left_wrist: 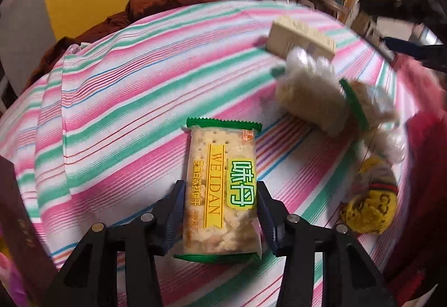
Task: Organize objects
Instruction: 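Grasp a WEIDAN biscuit pack with the left gripper while the right gripper grasps a cream box, then carry the biscuit pack and cream box toward the gold tray with both grippers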
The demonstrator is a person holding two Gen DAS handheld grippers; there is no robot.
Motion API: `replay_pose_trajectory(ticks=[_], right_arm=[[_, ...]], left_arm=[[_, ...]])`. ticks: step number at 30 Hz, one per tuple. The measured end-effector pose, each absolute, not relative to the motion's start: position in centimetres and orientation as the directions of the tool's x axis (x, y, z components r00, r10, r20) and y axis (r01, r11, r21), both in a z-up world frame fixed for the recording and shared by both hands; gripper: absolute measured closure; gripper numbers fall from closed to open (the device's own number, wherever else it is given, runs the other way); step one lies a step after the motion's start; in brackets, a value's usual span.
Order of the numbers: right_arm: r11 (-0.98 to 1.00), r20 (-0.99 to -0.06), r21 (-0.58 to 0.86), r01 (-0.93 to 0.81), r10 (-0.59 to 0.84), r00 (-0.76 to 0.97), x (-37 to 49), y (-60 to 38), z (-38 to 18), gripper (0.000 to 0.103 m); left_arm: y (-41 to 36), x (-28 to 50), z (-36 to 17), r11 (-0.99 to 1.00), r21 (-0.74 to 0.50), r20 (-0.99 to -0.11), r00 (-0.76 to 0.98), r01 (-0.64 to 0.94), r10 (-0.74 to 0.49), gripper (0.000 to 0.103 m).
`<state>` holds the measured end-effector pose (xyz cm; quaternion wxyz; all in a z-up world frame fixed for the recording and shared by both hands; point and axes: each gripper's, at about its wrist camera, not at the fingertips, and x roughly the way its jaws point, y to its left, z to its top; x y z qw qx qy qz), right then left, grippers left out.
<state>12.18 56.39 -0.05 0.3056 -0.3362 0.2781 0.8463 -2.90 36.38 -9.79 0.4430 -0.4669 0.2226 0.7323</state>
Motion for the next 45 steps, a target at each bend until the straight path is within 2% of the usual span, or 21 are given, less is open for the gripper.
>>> replay_pose_trajectory(ticks=[5,10,13,14,15,17,21,22,25,33,40,45], right_arm=[[-0.782,-0.791,0.068,-0.619,0.336,-0.512,7.6,58.3,-0.1,0.000],[-0.806,-0.838,-0.005,-0.592,0.326,-0.437,3.5,61.4,-3.0,0.000],[-0.799,-0.838,0.009,-0.602,0.322,-0.440,2.8,62.6,-4.4,0.001],[-0.797,-0.843,0.033,-0.603,0.301,-0.445,2.8,62.9,-4.8,0.006],[-0.802,-0.853,0.051,-0.595,0.275,-0.444,2.8,63.1,-5.2,0.017],[-0.820,-0.859,0.025,-0.571,0.274,-0.432,2.8,63.0,-5.8,0.029],[-0.839,-0.875,-0.006,-0.545,0.269,-0.403,2.6,62.9,-6.9,0.050],[-0.845,-0.876,-0.014,-0.535,0.267,-0.400,2.5,62.7,-7.0,0.050],[-0.858,-0.877,-0.069,-0.509,0.296,-0.379,2.0,62.1,-7.4,0.052],[-0.843,-0.865,-0.053,-0.536,0.307,-0.397,2.3,62.4,-7.0,0.052],[-0.793,-0.781,0.025,-0.608,0.365,-0.507,4.0,62.8,-3.2,0.052],[-0.791,-0.759,0.016,-0.611,0.389,-0.522,4.1,61.7,-1.6,0.052]], left_arm=[[36.5,-2.4,-9.9,-0.510,-0.069,-0.876,-0.192,-0.857,0.442,0.054],[36.6,-2.4,-10.0,-0.494,-0.067,-0.878,-0.184,-0.867,0.442,0.053],[36.5,-2.1,-10.0,-0.494,-0.062,-0.876,-0.189,-0.867,0.443,0.049],[36.5,-2.1,-10.0,-0.494,-0.067,-0.876,-0.186,-0.867,0.445,0.045],[36.6,-2.0,-10.0,-0.496,-0.073,-0.875,-0.183,-0.865,0.449,0.042],[37.0,-1.6,-10.1,-0.496,-0.065,-0.875,-0.190,-0.866,0.446,0.036],[37.3,-1.3,-10.3,-0.499,-0.031,-0.873,-0.220,-0.866,0.435,0.035],[37.2,-1.3,-10.3,-0.504,-0.032,-0.872,-0.223,-0.863,0.436,0.037],[37.1,-1.1,-10.0,-0.516,-0.001,-0.866,-0.258,-0.857,0.429,0.052],[35.5,-0.6,-9.0,-0.532,0.013,-0.854,-0.286,-0.847,0.434,0.054],[32.6,0.7,-5.4,-0.559,-0.023,-0.810,-0.312,-0.829,0.496,0.054],[30.6,1.3,-3.0,-0.569,-0.032,-0.775,-0.340,-0.821,0.533,0.054]])
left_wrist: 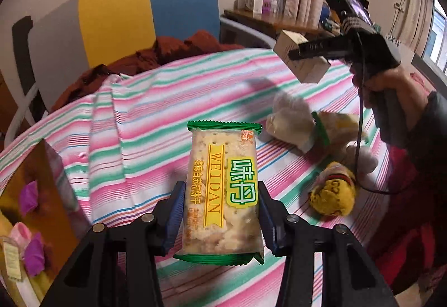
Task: Organize objects
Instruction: 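Carry the biscuit pack and cream box toward the gold tray with both grippers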
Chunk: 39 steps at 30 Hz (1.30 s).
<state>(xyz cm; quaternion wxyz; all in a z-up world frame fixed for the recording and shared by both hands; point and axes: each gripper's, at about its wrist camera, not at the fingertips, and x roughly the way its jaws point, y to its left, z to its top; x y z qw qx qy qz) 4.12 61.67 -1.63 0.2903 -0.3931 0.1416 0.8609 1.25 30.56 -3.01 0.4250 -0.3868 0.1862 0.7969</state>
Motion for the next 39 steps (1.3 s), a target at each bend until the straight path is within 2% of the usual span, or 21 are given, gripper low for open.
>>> replay_pose_trajectory(ticks=[7,17,31,39], right_arm=[[-0.796,-0.727,0.033,-0.604,0.396,-0.561,5.0,59.5,1.2,0.052],[-0.839,-0.672,0.135,-0.527,0.314,-0.671,5.9,54.0,5.0,0.052],[-0.937,-0.661,0.258,-0.235,0.007,-0.751,1.6,39.1,4.7,0.052],[-0.958,-0.689,0.271,-0.092,-0.127,-0.713,-1.5,31.3,3.1,0.052]], left_arm=[[27.5,1.0,-0.7,-0.607,-0.064,-0.734,-0.374,-0.792,0.566,0.054],[22.8,0.4,0.9,-0.677,-0.105,-0.695,-0.433,-0.729,0.574,0.054],[13.1,-1.7,0.7,-0.823,-0.142,-0.683,-0.548,-0.549,0.483,0.054],[5.8,-2.9,-0.9,-0.920,-0.136,-0.694,-0.627,-0.368,0.353,0.054]])
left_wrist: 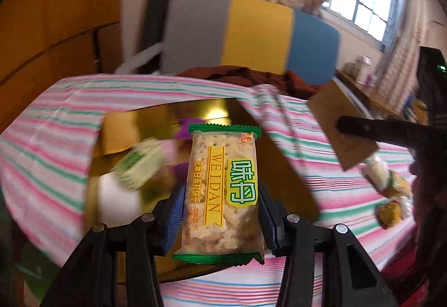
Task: Organize objects
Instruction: 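Carry the biscuit pack and cream box toward the gold tray with both grippers, then release the biscuit pack and cream box into the gold tray with both grippers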
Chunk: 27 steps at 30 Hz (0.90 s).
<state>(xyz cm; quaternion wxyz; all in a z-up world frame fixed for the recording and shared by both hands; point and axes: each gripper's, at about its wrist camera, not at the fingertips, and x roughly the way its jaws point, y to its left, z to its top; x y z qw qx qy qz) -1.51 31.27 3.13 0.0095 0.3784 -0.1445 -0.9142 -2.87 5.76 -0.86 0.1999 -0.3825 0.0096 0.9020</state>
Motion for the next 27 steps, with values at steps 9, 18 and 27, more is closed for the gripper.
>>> replay_pose_trajectory(ticks=[9,18,27], right_arm=[[-0.966,-0.730,0.259,-0.013,-0.187,-0.657,-4.1,25.7,1.7,0.052],[-0.950,-0.769,0.311,0.017,-0.262,-0.583,-4.5,22.6,-0.9,0.049],[-0.970,-0.778,0.242,0.002,-0.195,-0.597,-2.2,21.9,-1.0,0.038]], left_arm=[[0.0,-4.6,-3.3,-0.978,-0.141,-0.742,-0.637,-0.152,0.206,0.046],[0.1,-4.3,-2.5,-0.974,-0.160,-0.714,-0.663,-0.159,0.226,0.044],[0.6,-3.7,-1.4,-0.970,-0.162,-0.700,-0.672,-0.181,0.242,0.044]])
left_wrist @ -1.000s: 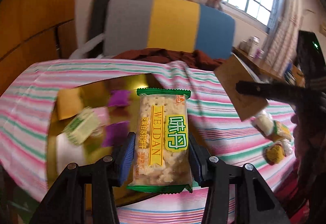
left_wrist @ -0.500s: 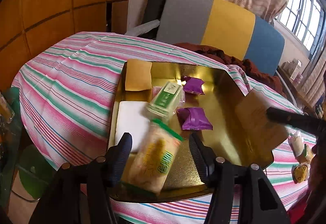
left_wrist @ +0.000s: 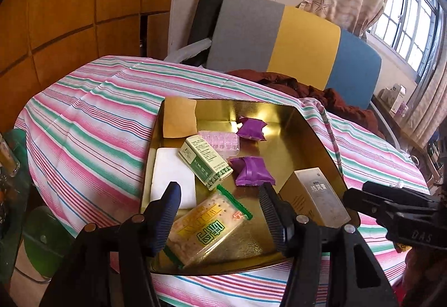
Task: Organize objects
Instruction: 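Release the biscuit pack and cream box into the gold tray with both grippers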
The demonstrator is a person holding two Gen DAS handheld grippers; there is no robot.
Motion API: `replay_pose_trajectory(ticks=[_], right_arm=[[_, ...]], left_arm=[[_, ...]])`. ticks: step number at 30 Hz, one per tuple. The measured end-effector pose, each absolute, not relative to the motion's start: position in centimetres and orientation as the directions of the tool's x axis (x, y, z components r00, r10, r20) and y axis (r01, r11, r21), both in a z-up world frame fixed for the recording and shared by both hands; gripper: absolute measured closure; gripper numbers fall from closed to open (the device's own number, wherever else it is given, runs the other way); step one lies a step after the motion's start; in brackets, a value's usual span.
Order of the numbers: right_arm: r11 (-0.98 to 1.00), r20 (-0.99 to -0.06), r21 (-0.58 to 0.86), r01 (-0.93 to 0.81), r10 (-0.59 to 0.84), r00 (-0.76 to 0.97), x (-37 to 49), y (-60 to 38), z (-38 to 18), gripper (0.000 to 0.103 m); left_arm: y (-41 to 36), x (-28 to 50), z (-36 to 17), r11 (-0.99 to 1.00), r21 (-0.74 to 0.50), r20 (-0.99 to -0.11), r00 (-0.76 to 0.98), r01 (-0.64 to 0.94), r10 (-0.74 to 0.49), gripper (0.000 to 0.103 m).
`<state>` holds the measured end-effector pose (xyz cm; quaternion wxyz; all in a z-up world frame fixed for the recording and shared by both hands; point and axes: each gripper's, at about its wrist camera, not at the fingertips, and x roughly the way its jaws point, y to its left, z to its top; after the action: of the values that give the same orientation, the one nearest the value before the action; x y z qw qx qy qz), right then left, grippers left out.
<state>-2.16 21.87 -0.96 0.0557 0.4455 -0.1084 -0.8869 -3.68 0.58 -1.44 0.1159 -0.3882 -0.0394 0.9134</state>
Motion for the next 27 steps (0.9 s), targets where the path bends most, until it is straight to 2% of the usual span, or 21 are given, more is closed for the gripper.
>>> replay_pose_trajectory(ticks=[3,7,12,15,27], right_arm=[[-0.980,-0.769,0.201,0.005,-0.161,-0.619,-1.4,21.6,-0.2,0.032],[-0.989,-0.755,0.146,0.003,-0.113,-0.646,-0.6,21.2,0.3,0.031],[-0.996,-0.726,0.081,-0.022,-0.044,-0.687,0.5,21.2,1.0,0.024],[-0.998,-0.701,0.050,-0.041,-0.006,-0.713,1.2,21.1,1.4,0.014],[-0.998,-0.678,0.014,-0.054,0.030,-0.735,2.4,21.8,1.3,0.012]], left_arm=[[0.8,-3.5,-1.3,-0.970,-0.156,-0.701,-0.671,-0.187,0.242,0.044],[1.1,-3.1,-1.0,-0.972,-0.146,-0.692,-0.683,-0.185,0.234,0.044],[1.4,-2.7,-0.7,-0.979,-0.126,-0.683,-0.702,-0.163,0.205,0.044],[1.6,-2.5,-0.6,-0.977,-0.129,-0.681,-0.702,-0.168,0.210,0.044],[3.5,-1.8,0.0,-0.965,-0.093,-0.662,-0.709,-0.244,0.244,0.044]])
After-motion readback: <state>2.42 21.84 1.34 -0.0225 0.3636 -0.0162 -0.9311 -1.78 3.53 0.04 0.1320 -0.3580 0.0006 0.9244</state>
